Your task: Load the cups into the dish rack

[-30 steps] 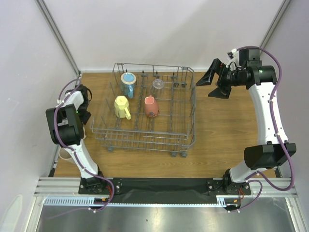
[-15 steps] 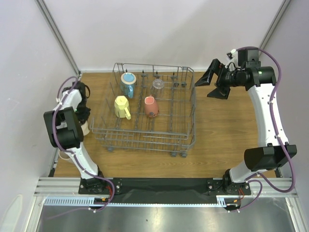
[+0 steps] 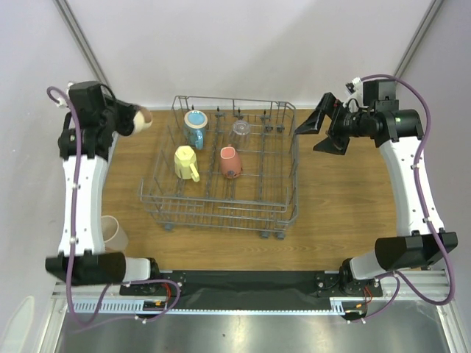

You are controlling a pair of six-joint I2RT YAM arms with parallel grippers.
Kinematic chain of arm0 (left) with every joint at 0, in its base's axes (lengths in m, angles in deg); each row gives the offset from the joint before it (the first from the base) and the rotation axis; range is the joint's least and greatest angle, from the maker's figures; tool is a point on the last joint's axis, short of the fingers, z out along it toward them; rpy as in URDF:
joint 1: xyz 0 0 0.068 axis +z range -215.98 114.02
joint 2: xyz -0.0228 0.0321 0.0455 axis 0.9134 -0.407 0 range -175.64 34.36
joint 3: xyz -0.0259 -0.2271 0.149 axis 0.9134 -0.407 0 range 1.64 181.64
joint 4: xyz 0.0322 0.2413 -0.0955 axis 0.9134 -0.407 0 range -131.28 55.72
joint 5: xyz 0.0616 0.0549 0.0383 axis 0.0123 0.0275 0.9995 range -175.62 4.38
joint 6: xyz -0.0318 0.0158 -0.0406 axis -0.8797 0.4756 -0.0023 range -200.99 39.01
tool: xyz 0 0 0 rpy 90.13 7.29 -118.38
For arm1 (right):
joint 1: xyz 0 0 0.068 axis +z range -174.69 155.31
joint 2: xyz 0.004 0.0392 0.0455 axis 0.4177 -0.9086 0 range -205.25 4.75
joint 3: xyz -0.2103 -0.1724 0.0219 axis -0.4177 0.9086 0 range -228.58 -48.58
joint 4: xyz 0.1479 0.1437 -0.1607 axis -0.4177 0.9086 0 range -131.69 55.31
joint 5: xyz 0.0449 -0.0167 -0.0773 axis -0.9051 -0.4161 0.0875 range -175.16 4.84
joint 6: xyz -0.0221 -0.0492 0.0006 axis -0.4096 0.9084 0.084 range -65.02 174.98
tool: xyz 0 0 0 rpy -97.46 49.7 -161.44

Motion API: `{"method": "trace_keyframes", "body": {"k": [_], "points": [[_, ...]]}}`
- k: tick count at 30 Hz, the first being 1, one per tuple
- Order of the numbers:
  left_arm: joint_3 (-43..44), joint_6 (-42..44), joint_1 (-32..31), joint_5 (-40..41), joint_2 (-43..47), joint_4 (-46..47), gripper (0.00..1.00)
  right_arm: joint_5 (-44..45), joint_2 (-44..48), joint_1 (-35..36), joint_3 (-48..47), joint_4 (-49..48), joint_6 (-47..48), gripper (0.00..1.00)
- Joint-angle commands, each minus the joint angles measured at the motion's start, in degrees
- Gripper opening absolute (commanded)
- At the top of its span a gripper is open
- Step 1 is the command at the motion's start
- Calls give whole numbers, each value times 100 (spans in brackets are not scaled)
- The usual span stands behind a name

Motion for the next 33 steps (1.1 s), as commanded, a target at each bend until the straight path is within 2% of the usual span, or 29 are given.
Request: {"method": "trace_keyframes", "body": {"k": [1, 4, 5, 6, 8, 13, 14, 15, 21, 23, 28, 31, 33], "points": [[-399, -195, -157, -2047, 384, 2062, 0, -152, 295, 39, 211, -346, -101, 100], [-855, -694, -411, -3273, 419, 3656, 0, -380, 479, 101, 370, -645, -127, 100], [-1135, -905, -647, -3425, 436, 4688, 0, -389, 540, 136, 396, -715, -127, 100], [-1251, -1290, -945, -3523, 445, 5176, 0, -407, 558, 214, 388, -838, -127, 100], [-1305, -1521, -1271, -3681, 358, 6116, 0, -556, 594, 302, 362, -996, -180, 99], [-953, -1969, -2335, -4051, -160, 6998, 0, -1292, 778, 566, 361, -1980, -452, 100], [-1058, -2345, -2458, -4034, -257, 7610, 0, -1408, 813, 584, 379, -2347, -566, 100], [-1094, -2505, -2686, -3999, -301, 7842, 0, -1505, 918, 610, 405, -2534, -645, 100], [-1112, -2867, -3433, -3630, -416, 8204, 0, -1830, 1437, 628, 958, -4132, -1479, 100], [-1138, -2937, -3593, -3550, -442, 8179, 0, -1892, 1560, 646, 1038, -4397, -1568, 100], [-1129, -3227, -4050, -3462, -609, 7968, 0, -1988, 1666, 655, 968, -4662, -1568, 100], [-1234, -3709, -4208, -3410, -601, 7740, 0, -2068, 1666, 690, 898, -4786, -1386, 100], [-1454, -4245, -4261, -3383, -557, 7669, 0, -2007, 1587, 716, 696, -4419, -1061, 100]]}}
